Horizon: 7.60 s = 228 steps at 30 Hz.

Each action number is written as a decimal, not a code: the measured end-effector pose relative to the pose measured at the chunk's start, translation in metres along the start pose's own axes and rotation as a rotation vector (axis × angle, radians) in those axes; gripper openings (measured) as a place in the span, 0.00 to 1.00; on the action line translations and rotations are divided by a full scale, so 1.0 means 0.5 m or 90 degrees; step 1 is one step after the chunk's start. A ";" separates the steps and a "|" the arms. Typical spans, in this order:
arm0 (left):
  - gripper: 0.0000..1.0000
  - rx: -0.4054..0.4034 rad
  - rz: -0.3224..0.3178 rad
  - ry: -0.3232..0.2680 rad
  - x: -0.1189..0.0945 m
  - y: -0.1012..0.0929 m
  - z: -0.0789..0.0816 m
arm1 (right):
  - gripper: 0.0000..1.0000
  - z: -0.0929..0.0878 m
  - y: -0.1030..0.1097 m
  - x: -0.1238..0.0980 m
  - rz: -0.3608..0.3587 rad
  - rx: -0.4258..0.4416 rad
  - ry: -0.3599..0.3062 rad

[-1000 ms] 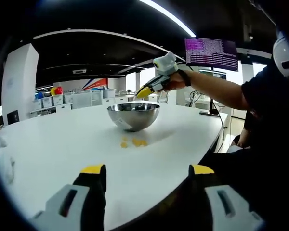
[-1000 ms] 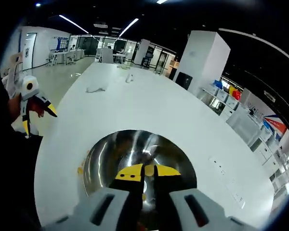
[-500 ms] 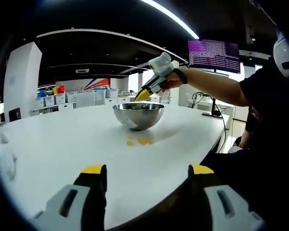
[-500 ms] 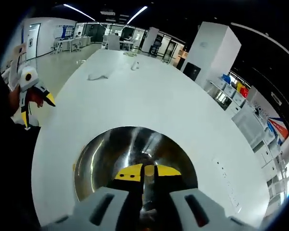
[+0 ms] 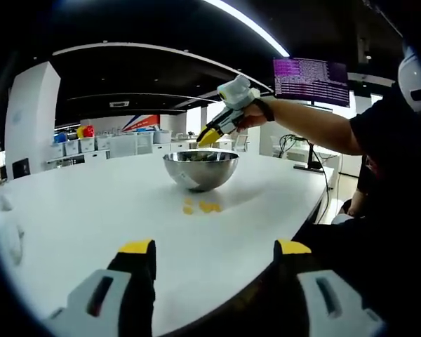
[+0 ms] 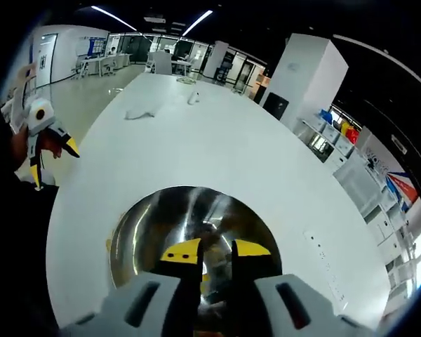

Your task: Pick up the QQ candy scattered on the table and place it into the stainless steel bowl on the table

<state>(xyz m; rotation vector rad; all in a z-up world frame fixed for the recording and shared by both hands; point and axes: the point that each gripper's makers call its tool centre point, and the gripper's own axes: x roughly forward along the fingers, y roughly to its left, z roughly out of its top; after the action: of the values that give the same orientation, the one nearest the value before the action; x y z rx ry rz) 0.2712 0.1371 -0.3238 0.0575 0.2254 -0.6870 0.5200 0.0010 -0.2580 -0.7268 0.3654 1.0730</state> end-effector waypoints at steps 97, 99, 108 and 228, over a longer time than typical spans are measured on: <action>0.65 -0.011 0.044 -0.018 -0.049 0.030 -0.004 | 0.09 -0.082 0.340 0.091 -0.024 0.212 -0.179; 0.65 -0.009 0.041 -0.016 -0.046 0.027 -0.003 | 0.09 -0.083 0.340 0.089 -0.023 0.212 -0.179; 0.65 -0.003 0.030 -0.014 -0.026 0.017 0.007 | 0.09 -0.085 0.338 0.039 -0.025 0.217 -0.200; 0.61 -0.007 0.001 -0.025 0.016 0.011 0.044 | 0.19 -0.013 0.031 -0.166 -0.071 0.006 -0.132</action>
<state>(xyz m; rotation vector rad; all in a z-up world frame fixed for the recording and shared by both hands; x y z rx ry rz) 0.2847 0.1338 -0.3043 0.0332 0.1922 -0.6841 0.4693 -0.0541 -0.2183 -0.6137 0.1504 1.0290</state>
